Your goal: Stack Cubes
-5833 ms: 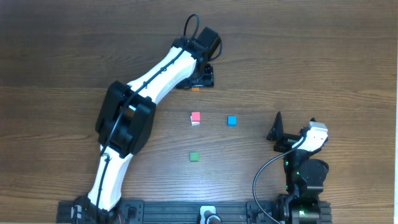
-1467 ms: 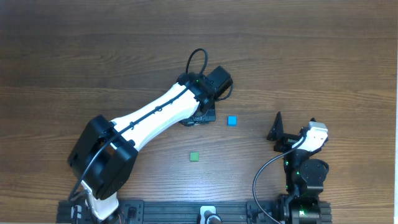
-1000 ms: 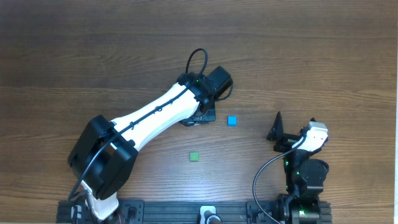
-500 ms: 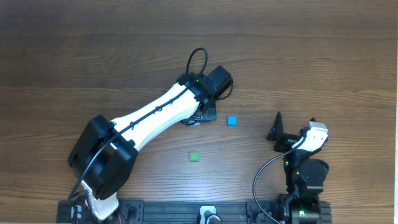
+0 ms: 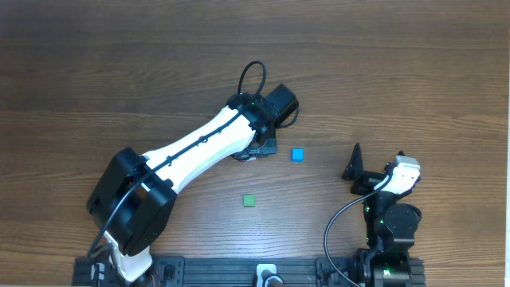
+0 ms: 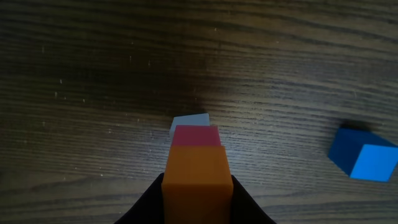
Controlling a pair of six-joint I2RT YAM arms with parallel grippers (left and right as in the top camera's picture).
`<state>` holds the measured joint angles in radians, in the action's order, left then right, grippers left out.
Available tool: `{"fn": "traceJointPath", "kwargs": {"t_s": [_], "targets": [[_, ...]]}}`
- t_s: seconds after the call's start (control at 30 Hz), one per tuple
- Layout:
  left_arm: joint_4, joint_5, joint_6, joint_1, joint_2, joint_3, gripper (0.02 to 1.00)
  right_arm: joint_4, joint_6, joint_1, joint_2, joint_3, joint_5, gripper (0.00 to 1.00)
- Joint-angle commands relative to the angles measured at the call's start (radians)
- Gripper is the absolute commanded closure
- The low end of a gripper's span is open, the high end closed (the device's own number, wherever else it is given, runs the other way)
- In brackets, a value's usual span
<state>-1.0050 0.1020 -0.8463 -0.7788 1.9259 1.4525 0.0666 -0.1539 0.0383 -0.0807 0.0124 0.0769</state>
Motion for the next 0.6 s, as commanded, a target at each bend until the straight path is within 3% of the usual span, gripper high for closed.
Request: {"fn": "traceJointPath", "kwargs": {"t_s": [0.03,0.4,0.6], "targets": [[-0.001,0.016,-0.015,-0.001,-0.032,-0.011,0.934,0.002,0.002,0.0,0.003,-0.007,-0.006,0.009],[0.0,0.014,-0.026,-0.003,-0.032,-0.026,0.919,0.002,0.002,0.0,0.003,-0.007,-0.005,0.007],[0.0,0.014,-0.026,-0.003,-0.032,-0.026,0.768,0.002,0.002,0.0,0.003,-0.007,-0.006,0.009]]}}
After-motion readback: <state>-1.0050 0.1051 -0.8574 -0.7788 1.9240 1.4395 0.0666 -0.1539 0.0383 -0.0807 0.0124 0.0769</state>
